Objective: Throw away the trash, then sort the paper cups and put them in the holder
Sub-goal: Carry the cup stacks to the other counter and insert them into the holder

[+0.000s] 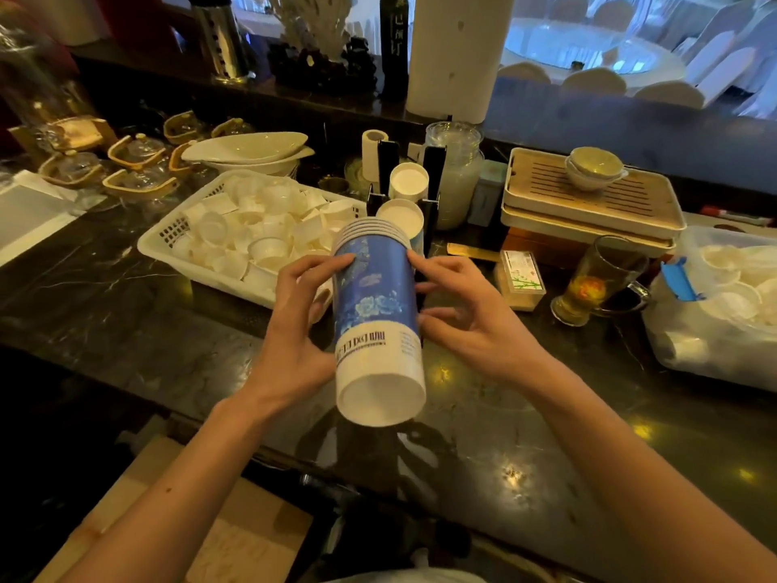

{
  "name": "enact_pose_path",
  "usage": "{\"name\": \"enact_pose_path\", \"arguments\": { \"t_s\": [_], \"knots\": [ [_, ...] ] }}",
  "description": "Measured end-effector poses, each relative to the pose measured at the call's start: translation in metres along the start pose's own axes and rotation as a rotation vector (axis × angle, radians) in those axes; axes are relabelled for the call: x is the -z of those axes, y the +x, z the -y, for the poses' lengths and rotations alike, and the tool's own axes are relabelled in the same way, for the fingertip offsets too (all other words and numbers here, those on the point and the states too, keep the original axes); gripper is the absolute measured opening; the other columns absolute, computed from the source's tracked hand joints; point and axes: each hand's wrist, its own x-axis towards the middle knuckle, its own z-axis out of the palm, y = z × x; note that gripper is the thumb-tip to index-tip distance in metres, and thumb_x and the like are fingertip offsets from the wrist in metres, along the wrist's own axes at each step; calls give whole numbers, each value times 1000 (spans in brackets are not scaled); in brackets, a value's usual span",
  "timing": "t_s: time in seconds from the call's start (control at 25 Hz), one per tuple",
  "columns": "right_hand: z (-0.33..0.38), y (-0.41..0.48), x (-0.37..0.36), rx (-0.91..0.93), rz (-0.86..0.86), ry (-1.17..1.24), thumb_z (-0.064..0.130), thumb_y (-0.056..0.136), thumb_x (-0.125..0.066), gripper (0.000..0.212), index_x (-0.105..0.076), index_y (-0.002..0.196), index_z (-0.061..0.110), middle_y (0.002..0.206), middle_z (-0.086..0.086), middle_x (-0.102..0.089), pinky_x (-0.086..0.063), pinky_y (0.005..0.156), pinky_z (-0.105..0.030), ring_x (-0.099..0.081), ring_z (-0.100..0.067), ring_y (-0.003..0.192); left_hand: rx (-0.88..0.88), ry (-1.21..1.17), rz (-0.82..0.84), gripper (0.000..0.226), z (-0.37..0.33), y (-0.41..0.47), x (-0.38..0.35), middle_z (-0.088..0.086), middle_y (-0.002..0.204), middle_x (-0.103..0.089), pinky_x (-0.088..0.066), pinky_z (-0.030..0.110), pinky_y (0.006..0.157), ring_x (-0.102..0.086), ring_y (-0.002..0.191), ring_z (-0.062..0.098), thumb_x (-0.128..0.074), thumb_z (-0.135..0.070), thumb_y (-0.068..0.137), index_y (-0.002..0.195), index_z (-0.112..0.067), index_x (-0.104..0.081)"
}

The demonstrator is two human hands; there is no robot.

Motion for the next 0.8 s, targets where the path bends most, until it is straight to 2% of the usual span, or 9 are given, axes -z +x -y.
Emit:
{"name": "enact_pose_path", "arguments": {
  "t_s": [0.08,0.16,0.28,0.36,0.44,0.52,0.68,0.8],
  "knots": [
    [-6,2,-2,5,10,39,5,90,-66,60,-46,139,33,149,5,-34,-46,105,-48,-36,-14,140,39,-62,42,83,1,3,-5,11,139,-34,-41,28,109,-38,138,21,-83,-36,64,133,-55,-41],
    [-13,2,-5,-1,33,57,1,88,-67,63,-45,137,35,154,10,-32,-42,108,-49,-31,-15,144,75,-98,72,85,4,3,-9,10,140,-34,-42,30,108,-38,138,17,-85,-33,62,133,-55,-44],
    [-23,2,-6,-2,24,7,8,86,-73,72,-40,143,40,152,7,-36,-43,107,-51,-36,-15,141,78,-131,83,89,14,3,-10,8,147,-37,-41,18,103,-40,137,12,-88,-29,62,137,-46,-45],
    [-26,2,-7,-10,24,-6,18,86,-74,75,-37,145,44,148,10,-41,-45,105,-48,-41,-12,136,103,-192,102,89,19,4,-10,-4,146,-46,-44,15,97,-45,133,9,-89,-28,62,138,-43,-46],
    [-28,5,-7,-32,27,-7,30,85,-75,75,-34,146,47,143,15,-47,-47,101,-43,-48,-9,130,200,-234,97,80,19,8,-10,-18,131,-59,-49,16,87,-55,122,4,-90,-40,59,129,-48,-53],
    [-29,10,-6,-80,32,7,33,86,-74,73,-34,146,44,138,11,-54,-51,96,-36,-53,-8,124,327,-262,104,69,19,16,-9,-20,117,-67,-53,18,81,-62,113,3,-88,-55,55,117,-53,-59],
    [-32,24,-1,-174,52,30,25,90,-70,66,-37,146,36,125,17,-60,-47,78,-6,-57,8,111,441,-210,209,67,22,34,-4,-29,116,-65,-50,9,78,-61,106,-9,-81,-64,59,121,-54,-56],
    [-39,29,-4,-240,77,27,28,93,-67,60,-37,143,40,118,23,-59,-47,70,-3,-58,15,102,521,-199,258,47,27,37,-9,-25,115,-67,-50,18,82,-62,107,-2,-76,-62,65,107,-65,-57]
  ]
}}
